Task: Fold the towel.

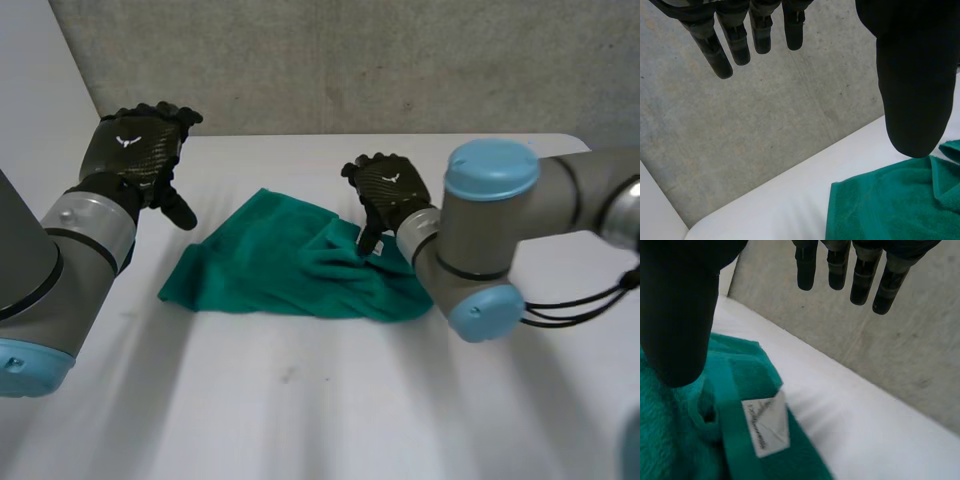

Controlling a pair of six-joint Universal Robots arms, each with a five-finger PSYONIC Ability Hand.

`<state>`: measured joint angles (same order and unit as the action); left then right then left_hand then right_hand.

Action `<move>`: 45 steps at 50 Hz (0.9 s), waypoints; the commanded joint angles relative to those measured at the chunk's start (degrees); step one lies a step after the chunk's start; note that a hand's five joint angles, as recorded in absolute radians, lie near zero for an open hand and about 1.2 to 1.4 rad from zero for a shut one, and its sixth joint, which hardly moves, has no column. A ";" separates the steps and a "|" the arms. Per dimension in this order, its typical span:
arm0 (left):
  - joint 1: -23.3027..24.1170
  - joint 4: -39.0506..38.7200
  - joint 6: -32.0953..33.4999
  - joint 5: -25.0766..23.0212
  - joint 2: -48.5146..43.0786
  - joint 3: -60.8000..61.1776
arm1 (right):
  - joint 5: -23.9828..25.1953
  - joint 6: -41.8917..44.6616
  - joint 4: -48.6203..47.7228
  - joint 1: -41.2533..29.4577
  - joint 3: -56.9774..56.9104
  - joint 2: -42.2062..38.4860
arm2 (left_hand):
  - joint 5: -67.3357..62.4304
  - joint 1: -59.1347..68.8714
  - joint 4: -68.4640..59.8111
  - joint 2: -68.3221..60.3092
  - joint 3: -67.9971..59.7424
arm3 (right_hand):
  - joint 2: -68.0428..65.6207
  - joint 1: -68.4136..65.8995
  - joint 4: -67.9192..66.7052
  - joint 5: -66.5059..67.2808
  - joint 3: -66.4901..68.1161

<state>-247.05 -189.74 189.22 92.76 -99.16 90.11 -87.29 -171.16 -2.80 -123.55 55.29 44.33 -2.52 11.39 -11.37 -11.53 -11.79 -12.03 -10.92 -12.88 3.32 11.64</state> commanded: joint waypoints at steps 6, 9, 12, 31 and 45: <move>-0.80 -0.01 -0.60 -0.12 0.11 0.25 | -1.65 -5.33 9.74 -0.73 -26.45 -19.54 | 0.96 0.17 -0.19 -0.03 0.23 | -58.51 -59.62 -57.67 57.22 58.91; -0.89 -0.01 -0.60 -0.30 0.11 0.16 | -0.34 -5.68 10.27 -0.47 -27.25 -17.54 | 1.13 0.00 -0.02 0.14 0.40 | -67.96 -69.08 -67.12 66.68 68.36; -1.15 -0.01 -0.60 -0.39 0.11 -0.02 | 1.50 -5.85 10.54 -0.55 -27.17 -12.97 | 1.13 0.00 -0.02 0.14 0.40 | -67.97 -69.08 -67.12 66.68 68.36; -4.41 1.74 -0.43 -6.98 -11.22 -11.09 | 16.28 2.94 15.72 2.17 0.60 26.16 | 2.48 -1.34 1.32 1.49 1.74 | -62.53 -63.64 -61.68 61.24 62.92; -3.70 4.56 -2.54 -6.98 -8.07 -6.61 | 9.43 2.50 14.23 1.99 -16.49 -5.08 | 2.48 -1.34 1.32 1.49 1.74 | 0.27 -0.84 1.11 -1.56 0.13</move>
<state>-250.93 -186.64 187.53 85.74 -110.62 80.45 -74.13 -168.27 11.65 -121.24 52.51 58.05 -2.52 11.39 -11.37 -11.53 -11.78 -15.01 -13.18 -15.08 5.21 14.75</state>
